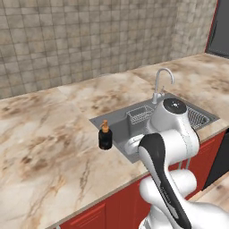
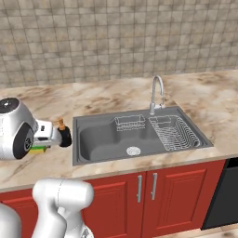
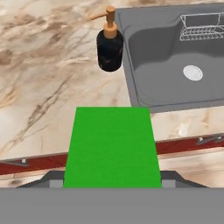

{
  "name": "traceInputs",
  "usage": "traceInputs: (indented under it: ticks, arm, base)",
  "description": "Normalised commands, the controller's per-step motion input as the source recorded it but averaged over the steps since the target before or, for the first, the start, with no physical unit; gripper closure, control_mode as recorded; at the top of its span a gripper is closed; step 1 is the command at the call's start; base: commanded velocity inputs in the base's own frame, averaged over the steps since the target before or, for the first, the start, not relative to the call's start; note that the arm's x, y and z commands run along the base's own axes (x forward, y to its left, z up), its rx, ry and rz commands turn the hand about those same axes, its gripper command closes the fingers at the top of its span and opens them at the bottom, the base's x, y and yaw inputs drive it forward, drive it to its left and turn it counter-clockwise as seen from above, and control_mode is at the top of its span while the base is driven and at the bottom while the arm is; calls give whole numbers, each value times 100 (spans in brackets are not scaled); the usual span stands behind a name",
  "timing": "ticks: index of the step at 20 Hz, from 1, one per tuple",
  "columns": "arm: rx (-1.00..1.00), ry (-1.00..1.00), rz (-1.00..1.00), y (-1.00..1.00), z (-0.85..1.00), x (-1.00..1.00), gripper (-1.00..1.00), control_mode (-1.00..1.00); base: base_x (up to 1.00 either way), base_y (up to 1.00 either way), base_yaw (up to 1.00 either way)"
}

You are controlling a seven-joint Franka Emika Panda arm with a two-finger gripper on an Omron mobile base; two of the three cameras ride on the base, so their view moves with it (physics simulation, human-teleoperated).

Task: Locate and retrieve the sponge and soap dispenser from the cabinet. Place them next to the sink.

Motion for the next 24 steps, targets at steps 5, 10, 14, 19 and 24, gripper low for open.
traceInputs:
  ticks: [5,10,14,19,24]
  arm:
    - [0,-2,0,-1,-18,12,100,-100]
    - [0,0,0,-3,-48,17,100,-100]
    - [1,-5,0,-8,-70,19,100,-100]
    - [3,-15,0,-7,-71,20,100,-100]
    - [7,-22,0,-7,-81,13,100,-100]
  base:
    - [0,0,0]
    - [0,0,0]
    - [0,0,0]
    - [0,0,0]
    - [0,0,0]
